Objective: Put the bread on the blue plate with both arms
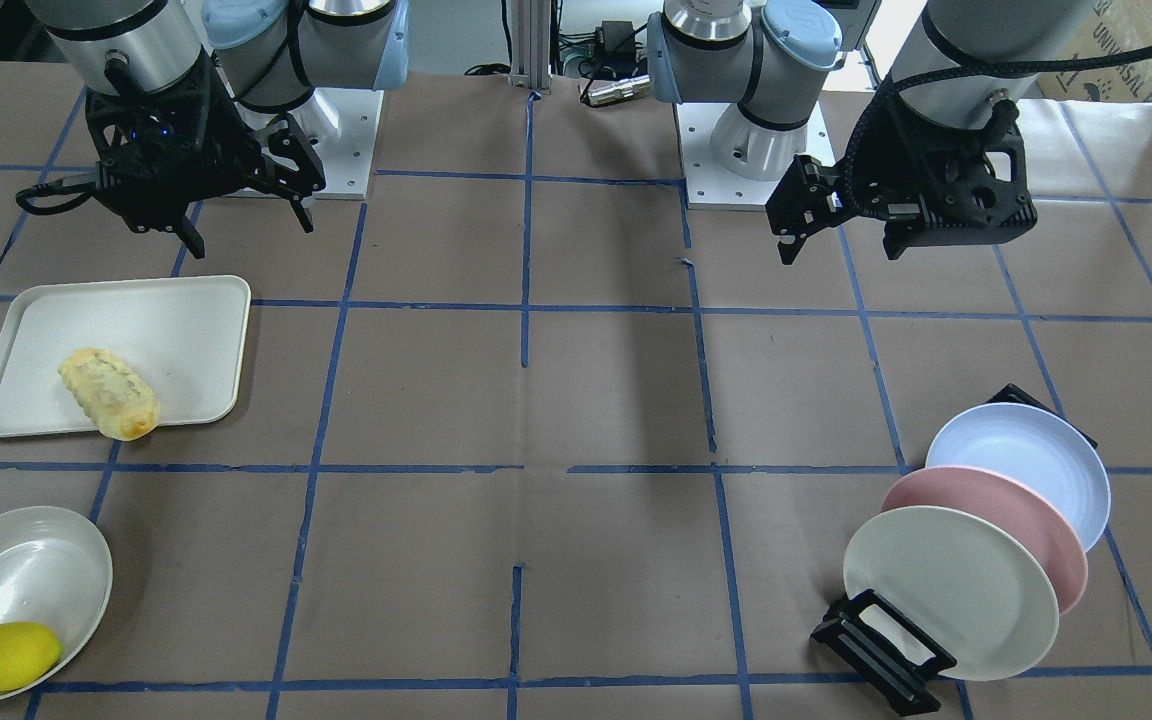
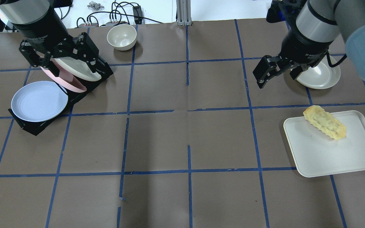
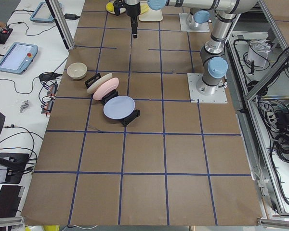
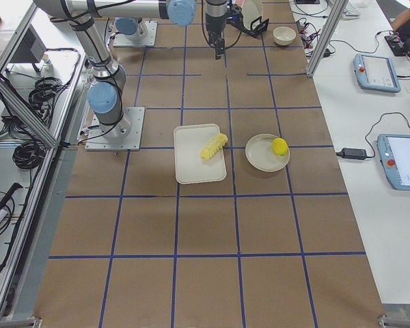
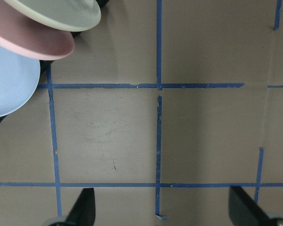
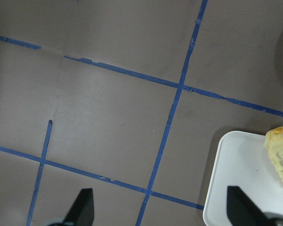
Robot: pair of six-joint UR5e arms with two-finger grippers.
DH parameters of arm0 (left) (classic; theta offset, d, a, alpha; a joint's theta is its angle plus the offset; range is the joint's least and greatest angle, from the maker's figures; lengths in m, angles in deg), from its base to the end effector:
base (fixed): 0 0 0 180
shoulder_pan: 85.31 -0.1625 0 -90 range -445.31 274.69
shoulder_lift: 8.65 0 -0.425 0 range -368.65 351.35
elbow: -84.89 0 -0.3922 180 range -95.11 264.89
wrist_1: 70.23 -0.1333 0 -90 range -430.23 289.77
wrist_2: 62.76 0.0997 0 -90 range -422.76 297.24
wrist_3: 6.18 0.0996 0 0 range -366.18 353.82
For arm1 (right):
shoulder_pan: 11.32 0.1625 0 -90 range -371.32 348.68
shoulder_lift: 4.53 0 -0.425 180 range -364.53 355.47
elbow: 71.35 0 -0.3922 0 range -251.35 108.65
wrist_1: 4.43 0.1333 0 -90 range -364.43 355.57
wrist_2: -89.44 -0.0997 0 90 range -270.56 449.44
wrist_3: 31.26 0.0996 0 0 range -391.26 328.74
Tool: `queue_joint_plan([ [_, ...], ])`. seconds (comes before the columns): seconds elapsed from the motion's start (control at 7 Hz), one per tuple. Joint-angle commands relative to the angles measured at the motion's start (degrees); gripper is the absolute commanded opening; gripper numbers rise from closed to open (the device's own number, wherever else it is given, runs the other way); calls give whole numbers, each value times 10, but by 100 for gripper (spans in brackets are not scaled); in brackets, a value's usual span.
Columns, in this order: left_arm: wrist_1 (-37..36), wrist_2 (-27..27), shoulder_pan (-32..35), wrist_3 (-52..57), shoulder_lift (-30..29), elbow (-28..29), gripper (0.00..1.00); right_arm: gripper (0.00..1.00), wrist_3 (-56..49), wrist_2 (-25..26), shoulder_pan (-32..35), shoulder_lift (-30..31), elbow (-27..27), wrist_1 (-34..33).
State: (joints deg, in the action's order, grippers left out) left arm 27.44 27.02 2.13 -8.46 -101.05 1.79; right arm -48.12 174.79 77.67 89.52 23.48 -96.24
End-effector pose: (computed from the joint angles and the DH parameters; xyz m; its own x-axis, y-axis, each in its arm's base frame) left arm -0.1111 -0.5083 0.5129 -0.9964 -0.0845 0.0016 -0.0843 0.9949 0.0554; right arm 0.1332 -0.4660 0.4836 -0.9589 -0.2745 -0.0724 -0.2722 0.9614 -0.0407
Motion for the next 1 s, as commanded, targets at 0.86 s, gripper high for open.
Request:
queue_joint_plan([
  [0.86,-39,21,-284,415,-107,45,100,99,-288,-5,-176,-31,150,-157],
])
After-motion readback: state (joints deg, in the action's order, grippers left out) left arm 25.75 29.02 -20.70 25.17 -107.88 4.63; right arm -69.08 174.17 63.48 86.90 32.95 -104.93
